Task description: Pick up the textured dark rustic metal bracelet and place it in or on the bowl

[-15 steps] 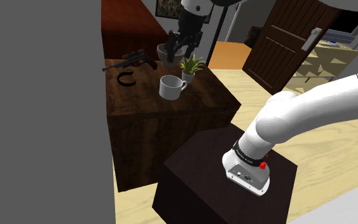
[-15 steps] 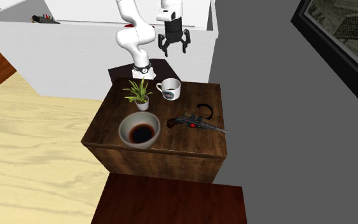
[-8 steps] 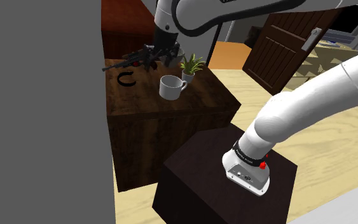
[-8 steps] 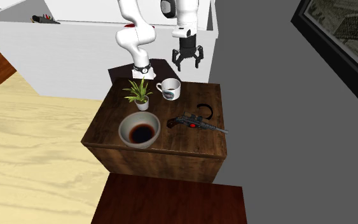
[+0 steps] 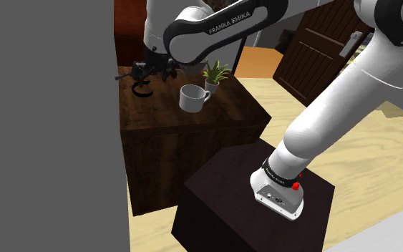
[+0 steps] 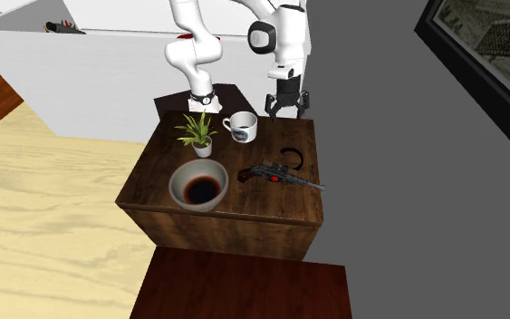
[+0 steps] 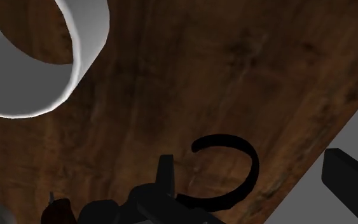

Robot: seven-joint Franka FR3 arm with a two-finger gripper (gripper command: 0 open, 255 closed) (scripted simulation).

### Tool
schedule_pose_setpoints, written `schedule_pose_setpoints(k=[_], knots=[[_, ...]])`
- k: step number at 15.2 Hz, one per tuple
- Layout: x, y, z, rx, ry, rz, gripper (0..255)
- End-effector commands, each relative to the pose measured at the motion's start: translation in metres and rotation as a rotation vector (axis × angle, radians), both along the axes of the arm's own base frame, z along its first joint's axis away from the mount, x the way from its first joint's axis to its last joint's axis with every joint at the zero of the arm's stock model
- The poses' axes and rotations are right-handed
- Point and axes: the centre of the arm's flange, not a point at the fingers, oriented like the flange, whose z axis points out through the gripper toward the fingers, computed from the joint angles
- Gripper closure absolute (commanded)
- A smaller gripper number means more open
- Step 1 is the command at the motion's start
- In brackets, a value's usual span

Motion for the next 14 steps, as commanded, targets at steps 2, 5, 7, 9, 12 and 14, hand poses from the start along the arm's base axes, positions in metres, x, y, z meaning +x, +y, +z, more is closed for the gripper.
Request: schedule_pose_setpoints(k=[2,5,7,9,12,14], knots=[[0.027,0.011,-0.023,-0.014,-0.034,-0.029,0],[0.056,0.024,-0.044,-0.028,-0.065,-0.056,0],[0.073,0.031,-0.056,-0.036,-0.083,-0.072,0],[0.077,0.029,-0.065,-0.036,-0.083,-0.072,0],[0.082,0.027,-0.08,-0.036,-0.083,-0.072,0],[0.086,0.025,-0.09,-0.036,-0.083,-0.072,0]])
